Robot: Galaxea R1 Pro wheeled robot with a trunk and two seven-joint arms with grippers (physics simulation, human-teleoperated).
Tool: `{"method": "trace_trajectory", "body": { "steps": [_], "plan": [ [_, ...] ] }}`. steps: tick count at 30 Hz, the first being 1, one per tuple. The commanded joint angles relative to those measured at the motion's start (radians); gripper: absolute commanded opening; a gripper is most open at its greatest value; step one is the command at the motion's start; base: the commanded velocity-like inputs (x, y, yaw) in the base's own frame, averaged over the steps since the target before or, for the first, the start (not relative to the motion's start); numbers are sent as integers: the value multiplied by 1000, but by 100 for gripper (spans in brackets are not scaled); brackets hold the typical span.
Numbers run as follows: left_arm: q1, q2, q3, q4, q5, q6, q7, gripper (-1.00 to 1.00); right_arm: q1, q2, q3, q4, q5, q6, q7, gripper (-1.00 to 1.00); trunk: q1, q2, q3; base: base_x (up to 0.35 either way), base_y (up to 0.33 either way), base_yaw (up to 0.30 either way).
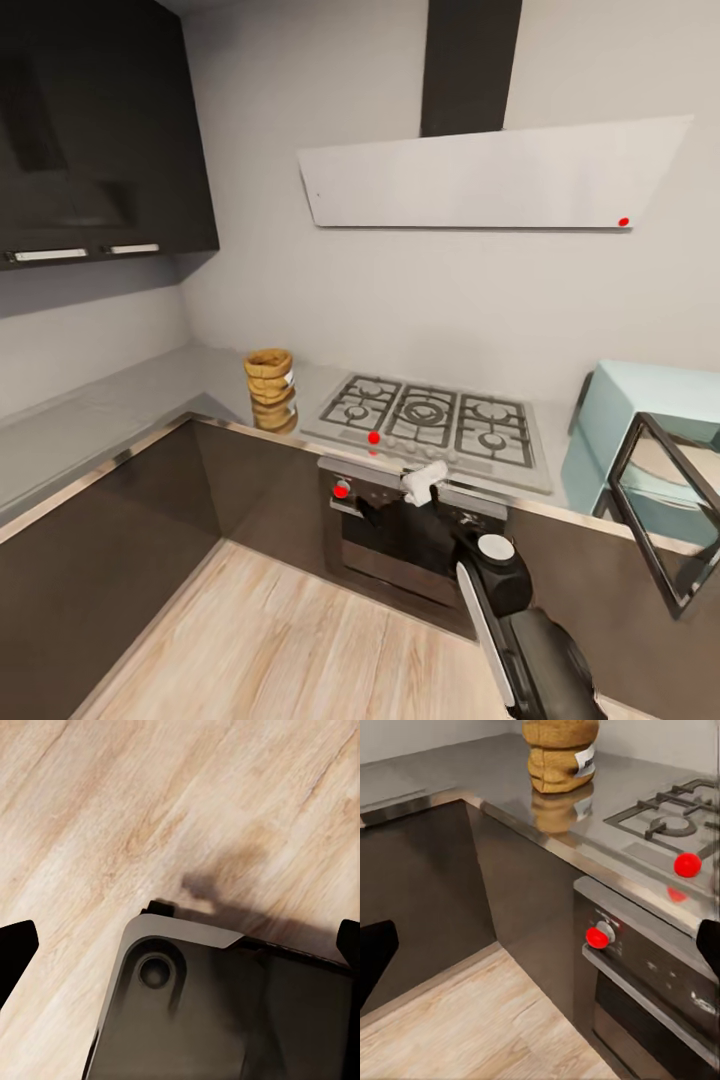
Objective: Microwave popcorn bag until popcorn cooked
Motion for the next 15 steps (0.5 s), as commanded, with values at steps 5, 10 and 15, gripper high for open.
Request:
{"method": "trace_trajectory", "body": {
  "steps": [5, 10, 15],
  "plan": [
    [-3, 2, 2, 1, 1, -1, 1, 100, -97, 4, -4, -1, 9, 102, 7, 100, 1, -2, -2, 337, 74, 0],
    [-3, -1, -4, 1, -6, -2, 0, 100, -290, 32, -3, 140, 4, 211, -115, 100, 1, -2, -2, 317, 142, 0],
    [-2, -2, -9, 1, -11, -2, 0, 100, -599, 46, -3, 401, -29, 438, -165, 100, 1, -2, -2, 55, 24, 0]
  ]
}}
